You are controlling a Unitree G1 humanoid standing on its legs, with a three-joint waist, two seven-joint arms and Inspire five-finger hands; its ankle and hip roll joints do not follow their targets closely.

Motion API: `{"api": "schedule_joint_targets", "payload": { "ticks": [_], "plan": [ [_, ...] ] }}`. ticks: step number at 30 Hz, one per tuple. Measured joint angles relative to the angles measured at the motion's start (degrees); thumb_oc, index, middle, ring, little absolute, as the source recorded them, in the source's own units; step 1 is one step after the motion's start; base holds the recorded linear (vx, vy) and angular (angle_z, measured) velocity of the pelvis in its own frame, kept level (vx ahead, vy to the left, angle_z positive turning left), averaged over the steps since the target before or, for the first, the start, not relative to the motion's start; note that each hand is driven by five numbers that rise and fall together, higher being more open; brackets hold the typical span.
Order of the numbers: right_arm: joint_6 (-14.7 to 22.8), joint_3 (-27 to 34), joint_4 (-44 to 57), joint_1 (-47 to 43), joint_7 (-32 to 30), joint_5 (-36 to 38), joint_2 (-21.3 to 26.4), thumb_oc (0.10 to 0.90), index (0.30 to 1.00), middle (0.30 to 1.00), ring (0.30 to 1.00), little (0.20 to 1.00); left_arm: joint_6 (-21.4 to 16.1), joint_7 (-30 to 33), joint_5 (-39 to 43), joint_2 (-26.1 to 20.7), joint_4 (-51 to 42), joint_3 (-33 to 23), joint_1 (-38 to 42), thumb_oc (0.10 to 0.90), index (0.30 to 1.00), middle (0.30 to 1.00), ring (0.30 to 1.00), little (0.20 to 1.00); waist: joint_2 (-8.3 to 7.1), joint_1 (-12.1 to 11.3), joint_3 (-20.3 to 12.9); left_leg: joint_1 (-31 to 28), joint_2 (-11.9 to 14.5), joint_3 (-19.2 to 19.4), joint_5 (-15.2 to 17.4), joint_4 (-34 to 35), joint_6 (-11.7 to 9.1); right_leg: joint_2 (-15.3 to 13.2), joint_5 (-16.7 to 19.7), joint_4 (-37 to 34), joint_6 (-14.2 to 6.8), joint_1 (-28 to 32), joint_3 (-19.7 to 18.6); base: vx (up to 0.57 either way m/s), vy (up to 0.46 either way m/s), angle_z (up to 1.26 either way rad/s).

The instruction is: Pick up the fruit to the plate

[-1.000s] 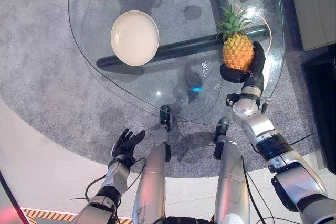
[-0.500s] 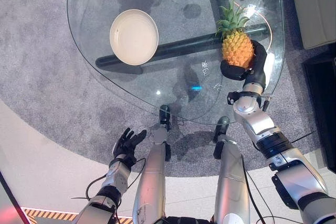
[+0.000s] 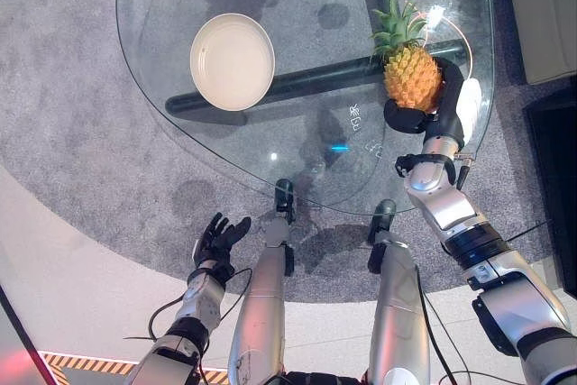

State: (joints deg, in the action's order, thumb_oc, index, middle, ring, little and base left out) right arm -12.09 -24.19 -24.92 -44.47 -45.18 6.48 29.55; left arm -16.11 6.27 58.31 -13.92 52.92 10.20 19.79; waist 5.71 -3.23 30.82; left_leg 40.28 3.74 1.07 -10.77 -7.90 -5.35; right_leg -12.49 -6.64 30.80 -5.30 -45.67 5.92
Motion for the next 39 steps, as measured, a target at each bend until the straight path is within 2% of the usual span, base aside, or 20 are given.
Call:
{"api": "schedule_joint_targets", "payload": {
  "ticks": [7,12,19,25,29,34,39],
  "plan": [
    [1.97,0.58,1.71,4.05,-0.8,-4.24,0.8,0.1,0.3,0.3,0.3,0.2,-8.37,12.38,1.04,-2.37,-7.41,-7.34,0.94,0.8,0.9,0.9,0.9,0.9,0.0,0.2,0.0,-0.63,0.01,0.0,-0.02,0.0,0.02,-0.02,-0.01,0.01,-0.01,0.51,0.0,-0.01,-0.021,0.0],
    [2.92,1.59,4.99,6.75,-1.74,-6.6,2.56,0.1,0.3,0.3,0.3,0.2,-12.84,17.47,-0.59,-4.21,-11.62,-9.6,2.21,0.8,0.9,0.9,0.9,0.9,0.0,0.21,0.0,-0.45,0.01,0.06,-0.03,0.57,0.01,-0.02,-0.08,-0.08,-0.05,0.07,-0.03,0.0,0.0,0.0],
    [6.17,1.75,6.51,6.94,-2.85,-12.77,2.67,0.1,0.3,0.3,0.3,0.2,-15.61,19.46,-1.7,-4.52,-16.39,-9.73,6.02,0.8,0.9,0.9,0.9,0.9,0.0,0.35,0.01,0.58,0.02,0.14,-0.08,0.78,-0.04,0.0,-0.13,-0.03,-0.04,-0.99,-0.06,0.0,0.0,0.0],
    [8.07,1.74,7.93,6.91,-2.87,-17.86,2.68,0.1,0.3,0.3,0.3,0.2,-17.98,19.02,-1.79,-4.56,-25.35,-9.89,7.73,0.8,0.9,0.9,0.9,0.9,-0.01,0.24,0.02,0.82,0.01,0.14,-0.07,0.84,-0.04,0.0,-0.14,-0.28,-0.05,-1.11,-0.04,0.0,-0.005,0.0],
    [9.37,1.81,10.51,6.87,-2.87,-20.58,2.99,0.1,0.3,0.3,0.3,0.2,-18.26,17.28,-5.42,-4.56,-30.83,-9.39,7.75,0.8,0.9,0.9,0.9,0.9,-0.01,0.22,0.02,0.77,0.02,0.13,-0.08,0.73,-0.04,0.0,-0.12,-0.11,-0.05,-1.09,-0.04,0.0,-0.035,0.0],
    [11.55,2.13,11.31,6.83,-2.86,-24.29,2.98,0.1,0.3,0.3,0.3,0.2,-17.8,13.34,-6.0,-4.57,-36.71,-8.32,8.59,0.8,0.9,0.9,0.9,0.9,-0.02,0.26,0.01,0.75,0.01,0.1,-0.09,0.69,-0.02,0.0,-0.05,-0.14,-0.06,-1.02,-0.03,0.0,0.0,0.0],
    [11.87,2.65,12.9,6.82,-2.85,-24.62,2.98,0.1,0.3,0.3,0.3,0.2,-12.62,8.68,-5.54,-4.61,-39.08,-5.72,10.92,0.8,0.9,0.9,0.9,0.9,-0.07,0.43,0.04,0.76,0.01,0.1,-0.1,0.74,-0.01,0.02,0.08,-0.5,-0.16,-0.88,0.0,0.0,0.0,0.0]
  ]
}}
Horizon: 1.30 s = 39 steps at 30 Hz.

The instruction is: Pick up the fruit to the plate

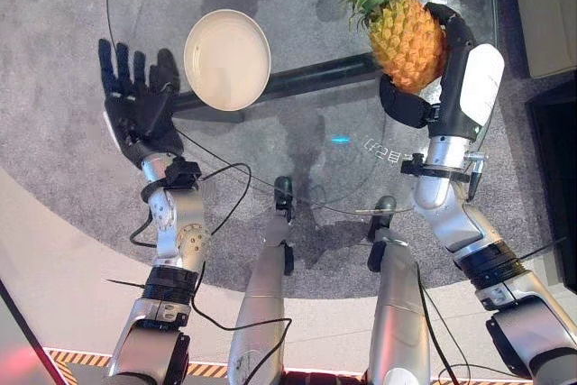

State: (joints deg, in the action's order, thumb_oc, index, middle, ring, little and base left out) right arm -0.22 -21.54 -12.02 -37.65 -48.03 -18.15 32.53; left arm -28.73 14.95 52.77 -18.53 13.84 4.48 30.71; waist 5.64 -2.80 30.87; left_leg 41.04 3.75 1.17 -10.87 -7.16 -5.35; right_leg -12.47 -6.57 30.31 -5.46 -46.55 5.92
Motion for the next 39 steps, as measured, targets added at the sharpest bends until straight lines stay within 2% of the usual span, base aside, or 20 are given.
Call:
{"api": "schedule_joint_targets", "payload": {
  "ticks": [3,8,17,23,29,39],
  "plan": [
    [1.26,0.09,0.17,-0.28,0.06,-1.02,-0.05,0.1,0.3,0.3,0.3,0.2,3.59,-3.44,1.9,-0.03,-0.62,2.4,1.45,0.8,0.9,0.9,0.9,0.9,-0.06,0.39,0.03,0.05,0.02,0.05,0.0,0.09,0.01,0.06,0.34,-0.67,-0.16,0.18,0.01,0.0,0.0,0.0],
    [2.13,-0.03,0.6,-1.33,0.55,-1.73,-0.55,0.1,0.3,0.3,0.3,0.2,7.51,-6.14,5.07,-0.03,-1.58,4.15,3.32,0.8,0.9,0.9,0.9,0.9,-0.17,1.7,0.1,0.06,0.07,0.31,0.0,0.14,0.02,0.16,0.93,-1.64,-0.3,0.43,-0.07,0.0,0.004,-0.02],
    [2.11,-0.29,4.01,-3.02,1.67,-1.71,-0.49,0.1,0.3,0.3,0.3,0.2,10.75,-6.99,9.55,-0.04,-1.59,4.49,5.79,0.8,0.9,0.9,0.9,0.9,-0.2,2.94,0.11,0.01,0.14,0.77,-0.06,0.15,0.13,0.24,1.52,-2.19,-0.4,0.42,-0.38,0.0,0.004,-0.01],
    [2.09,-2.8,4.77,-4.33,3.06,-1.64,-0.53,0.1,0.3,0.3,0.3,0.2,14.01,-7.18,13.24,0.06,-1.6,6.9,7.28,0.8,0.9,0.9,0.9,0.9,-0.2,3.02,0.12,-0.01,0.14,1.1,-0.07,0.17,0.23,0.27,1.86,-2.6,-0.52,0.42,-0.64,0.0,0.004,-0.01],
    [1.95,-5.18,4.97,-4.85,5.39,-1.6,-0.57,0.1,0.3,0.3,0.3,0.2,15.3,-8.23,17.62,0.24,-1.61,8.35,9.06,0.8,0.9,0.9,0.9,0.9,-0.21,3.06,0.12,-0.04,0.14,1.28,-0.08,0.23,0.25,0.27,1.96,-2.72,-0.55,0.4,-0.78,0.0,0.0,0.0],
    [0.45,-8.04,6.33,-6.02,7.85,0.29,-0.8,0.1,0.3,0.3,0.3,0.2,16.34,-8.29,18.12,0.71,-1.67,9.74,10.37,0.8,0.9,0.9,0.9,0.9,-0.3,3.14,0.15,-0.3,0.14,1.41,-0.1,0.27,0.28,0.32,2.04,-2.72,-0.56,0.51,-0.99,0.0,0.0,0.0]
  ]
}}
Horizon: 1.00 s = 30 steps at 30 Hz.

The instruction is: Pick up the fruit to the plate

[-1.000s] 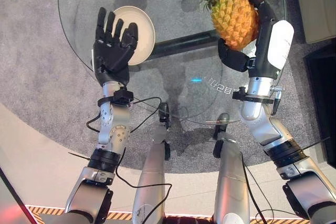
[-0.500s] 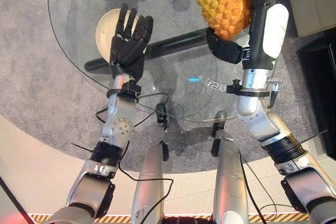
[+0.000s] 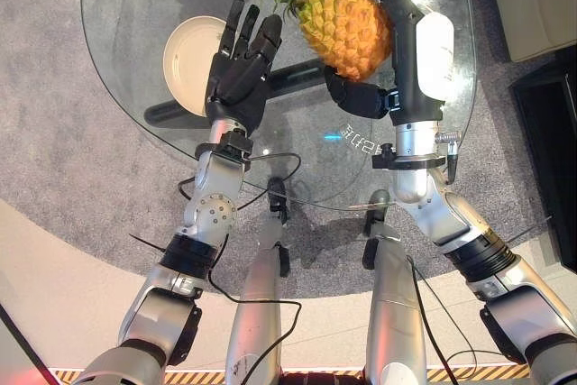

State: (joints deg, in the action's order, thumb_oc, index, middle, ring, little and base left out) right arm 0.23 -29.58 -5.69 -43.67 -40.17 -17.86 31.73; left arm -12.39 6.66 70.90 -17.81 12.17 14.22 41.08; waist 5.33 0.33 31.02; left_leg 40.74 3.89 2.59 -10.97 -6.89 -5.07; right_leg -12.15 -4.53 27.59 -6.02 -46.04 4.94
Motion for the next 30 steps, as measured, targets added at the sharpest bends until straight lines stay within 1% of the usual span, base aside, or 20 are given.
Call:
{"api": "schedule_joint_targets", "payload": {
  "ticks": [6,10,14,18,23,30],
  "plan": [
    [-1.02,-1.48,0.0,-0.71,1.91,0.53,-0.15,0.1,0.3,0.3,0.3,0.2,1.13,0.0,0.77,1.68,-0.14,0.87,-0.01,0.8,0.9,0.9,0.9,0.9,-0.01,-0.09,0.0,-0.03,0.0,0.01,-0.04,0.02,0.05,0.0,0.01,0.02,-0.01,0.03,-0.01,0.0,0.0,0.0],
    [-1.61,-2.5,0.0,-0.82,3.2,0.61,-0.08,0.1,0.3,0.3,0.3,0.2,2.05,0.0,1.64,1.67,-0.16,0.89,0.01,0.8,0.9,0.9,0.9,0.9,-0.01,-0.06,0.01,-0.21,-0.01,0.0,-0.05,0.07,0.06,0.0,0.02,-0.01,-0.01,0.23,0.0,0.0,0.0,0.0],
    [-2.02,-2.93,0.66,-0.87,4.06,1.7,-0.07,0.1,0.3,0.3,0.3,0.2,2.1,0.11,1.72,1.68,-0.18,0.89,-0.03,0.8,0.9,0.9,0.9,0.9,-0.01,-0.07,0.01,-0.29,-0.01,0.01,-0.07,0.17,0.08,0.0,0.02,-0.05,-0.01,0.3,0.01,0.0,0.0,0.0],
    [-3.43,-3.32,1.9,-1.17,5.02,2.46,-0.04,0.1,0.3,0.3,0.3,0.2,1.84,0.11,2.54,1.67,-0.19,0.88,-0.16,0.8,0.9,0.9,0.9,0.9,-0.01,-0.08,0.01,-0.6,-0.03,0.03,-0.36,0.98,0.25,0.0,0.12,-0.47,-0.09,0.44,0.08,0.0,0.0,0.0],
    [-3.71,-3.59,1.96,-2.04,6.26,3.05,-0.05,0.1,0.3,0.3,0.3,0.2,0.18,0.11,2.74,1.68,-0.19,0.87,-0.33,0.8,0.9,0.9,0.9,0.9,-0.01,-0.2,0.01,-0.66,-0.03,-0.01,-0.36,1.08,0.26,-0.02,0.19,-0.89,-0.16,0.79,0.28,0.0,0.0,0.0],
    [-4.35,-5.34,2.13,-3.39,6.53,3.06,-0.04,0.1,0.3,0.3,0.3,0.2,-3.57,0.39,3.86,1.67,-0.24,0.88,-0.51,0.8,0.9,0.9,0.9,0.9,-0.01,-0.29,0.0,-1.12,-0.04,-0.03,-0.37,1.08,0.27,-0.05,0.19,-0.84,-0.16,1.22,0.35,0.0,0.0,0.0]
  ]
}}
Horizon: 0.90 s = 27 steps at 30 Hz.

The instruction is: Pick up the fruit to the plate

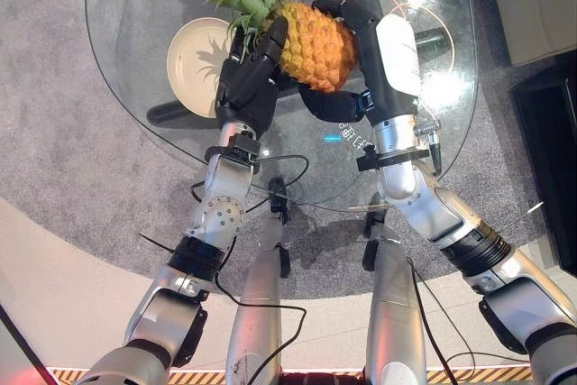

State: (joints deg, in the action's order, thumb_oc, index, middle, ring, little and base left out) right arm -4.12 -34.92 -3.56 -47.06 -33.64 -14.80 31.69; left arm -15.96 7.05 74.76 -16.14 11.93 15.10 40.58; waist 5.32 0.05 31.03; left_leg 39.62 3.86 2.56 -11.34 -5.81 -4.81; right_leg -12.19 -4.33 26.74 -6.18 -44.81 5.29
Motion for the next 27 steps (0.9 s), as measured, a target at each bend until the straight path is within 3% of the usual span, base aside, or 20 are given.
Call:
{"api": "schedule_joint_targets", "payload": {
  "ticks": [23,24,25,27],
  "plan": [
    [0.57,-1.74,2.58,-1.47,3.88,-1.07,2.45,0.1,0.3,0.3,0.3,0.2,-7.01,4.92,1.13,1.74,-3.5,-0.21,-0.82,0.8,0.9,0.9,0.9,0.9,0.0,-0.71,0.0,-0.17,0.0,-0.05,-0.06,0.82,0.02,-0.04,-0.02,-0.49,-0.02,0.09,0.3,0.0,0.0,0.0],
    [0.57,-1.9,2.59,-1.76,3.97,-1.07,2.58,0.1,0.3,0.3,0.3,0.2,-7.44,4.92,1.12,1.74,-3.51,-0.2,-0.83,0.232,0.413,0.413,0.413,0.332,0.0,-0.75,0.0,-0.16,0.0,-0.06,-0.06,0.82,0.02,-0.04,-0.02,-0.49,-0.02,0.09,0.31,0.0,0.0,0.0],
    [0.61,-1.98,2.59,-1.87,4.01,-1.13,2.61,0.1,0.3,0.3,0.3,0.2,-7.9,4.99,0.96,1.75,-3.51,-0.17,-0.82,0.1,0.3,0.3,0.3,0.2,0.0,-0.81,0.0,-0.16,0.0,-0.07,-0.06,0.81,0.02,-0.04,-0.02,-0.48,-0.02,0.09,0.32,0.0,0.0,0.0],
    [0.98,-2.0,2.6,-1.87,4.07,-1.3,2.62,0.1,0.3,0.3,0.3,0.2,-8.75,5.15,0.85,1.75,-3.53,-0.18,-0.83,0.1,0.3,0.3,0.3,0.2,0.0,-0.94,0.0,-0.17,0.0,-0.08,-0.06,0.81,0.02,-0.04,-0.02,-0.48,-0.02,0.09,0.32,0.0,0.0,0.0]
  ]
}}
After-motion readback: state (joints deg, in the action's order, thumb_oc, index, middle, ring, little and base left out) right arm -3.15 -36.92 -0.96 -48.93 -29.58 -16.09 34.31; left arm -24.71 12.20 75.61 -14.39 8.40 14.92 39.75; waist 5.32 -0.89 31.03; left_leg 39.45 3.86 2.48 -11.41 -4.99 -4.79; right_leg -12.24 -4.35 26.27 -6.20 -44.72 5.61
